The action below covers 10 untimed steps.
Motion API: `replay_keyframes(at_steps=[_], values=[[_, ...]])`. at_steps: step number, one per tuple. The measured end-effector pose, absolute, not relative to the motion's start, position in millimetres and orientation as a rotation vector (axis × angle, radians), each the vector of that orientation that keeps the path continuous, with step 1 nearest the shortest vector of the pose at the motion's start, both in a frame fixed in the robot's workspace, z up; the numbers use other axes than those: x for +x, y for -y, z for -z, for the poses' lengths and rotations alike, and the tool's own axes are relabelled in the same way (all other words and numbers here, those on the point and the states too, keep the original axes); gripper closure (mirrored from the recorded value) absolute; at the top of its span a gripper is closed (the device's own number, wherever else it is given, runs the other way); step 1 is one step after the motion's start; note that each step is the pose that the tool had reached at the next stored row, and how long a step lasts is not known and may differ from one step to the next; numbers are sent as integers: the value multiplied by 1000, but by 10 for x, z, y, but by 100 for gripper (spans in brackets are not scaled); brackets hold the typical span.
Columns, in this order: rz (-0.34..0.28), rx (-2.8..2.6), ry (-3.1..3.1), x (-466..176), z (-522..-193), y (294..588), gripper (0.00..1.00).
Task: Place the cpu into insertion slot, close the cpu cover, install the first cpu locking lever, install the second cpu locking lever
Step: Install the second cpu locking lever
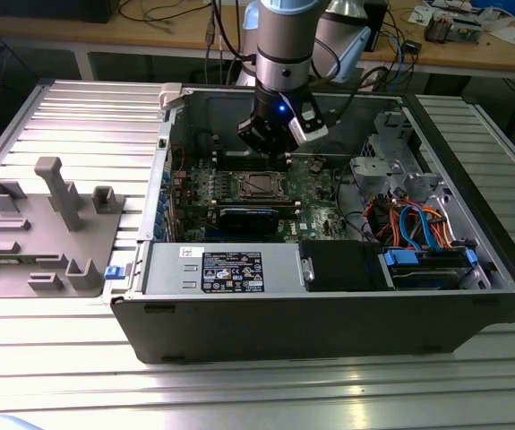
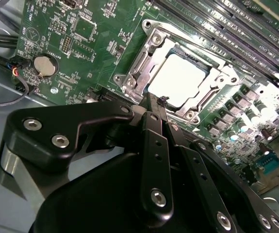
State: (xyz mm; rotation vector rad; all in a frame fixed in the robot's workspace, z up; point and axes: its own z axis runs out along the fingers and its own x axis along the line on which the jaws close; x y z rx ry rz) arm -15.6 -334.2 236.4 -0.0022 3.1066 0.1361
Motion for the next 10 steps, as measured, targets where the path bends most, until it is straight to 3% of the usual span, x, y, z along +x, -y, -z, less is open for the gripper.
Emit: replay_keyframes(at_steps=[10], values=[[-146,-2,-3106,-156,-2367,3385,89]])
